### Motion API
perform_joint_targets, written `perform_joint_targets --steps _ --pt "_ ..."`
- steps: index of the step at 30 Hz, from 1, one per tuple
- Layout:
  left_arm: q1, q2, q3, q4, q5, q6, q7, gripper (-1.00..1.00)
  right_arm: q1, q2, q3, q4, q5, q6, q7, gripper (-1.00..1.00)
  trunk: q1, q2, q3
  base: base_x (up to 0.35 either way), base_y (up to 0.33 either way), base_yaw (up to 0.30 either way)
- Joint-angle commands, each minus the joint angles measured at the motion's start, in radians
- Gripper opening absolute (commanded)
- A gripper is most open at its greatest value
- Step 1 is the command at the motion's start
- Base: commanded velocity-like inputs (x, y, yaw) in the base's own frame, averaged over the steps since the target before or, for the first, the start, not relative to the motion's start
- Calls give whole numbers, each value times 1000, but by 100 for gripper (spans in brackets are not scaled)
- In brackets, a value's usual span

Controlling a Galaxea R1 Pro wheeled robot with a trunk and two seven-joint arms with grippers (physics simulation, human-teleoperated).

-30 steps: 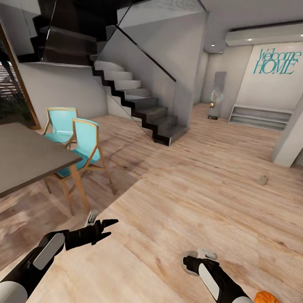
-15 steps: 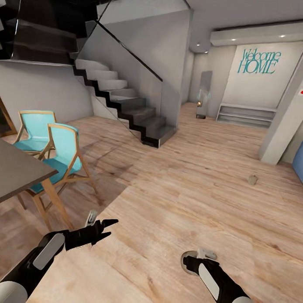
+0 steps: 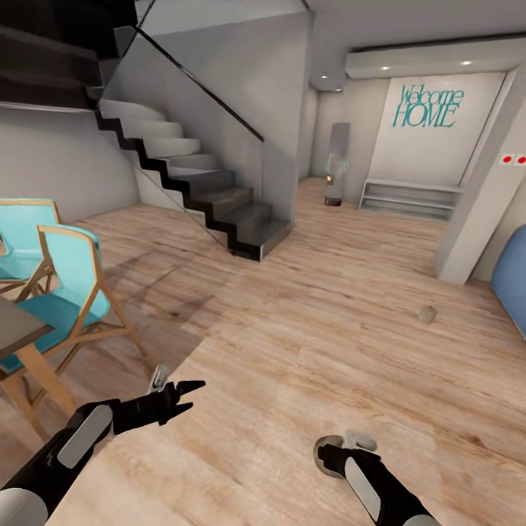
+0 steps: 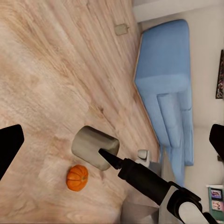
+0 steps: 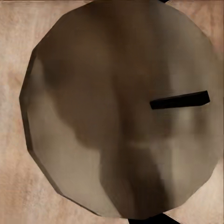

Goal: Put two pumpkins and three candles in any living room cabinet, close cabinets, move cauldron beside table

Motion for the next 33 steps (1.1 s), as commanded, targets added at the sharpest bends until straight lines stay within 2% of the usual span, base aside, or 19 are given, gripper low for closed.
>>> perform_joint_targets --steps 1,9,20,33 --pt "-1 1 -2 0 2 2 -2 100 0 -1 8 -2 -9 3 -9 -100 1 0 -1 341 5 -252" --pt "-1 1 -2 0 3 2 -1 100 -1 -1 8 -2 -9 3 -9 -100 1 0 -1 341 96 -238" --pt "-1 1 -2 6 2 2 -1 100 -1 -1 8 -2 -9 3 -9 -100 1 0 -1 341 119 -56" --pt "-1 1 -2 6 2 2 -2 100 -1 -1 8 -2 -9 3 -9 -100 1 0 -1 341 91 -246"
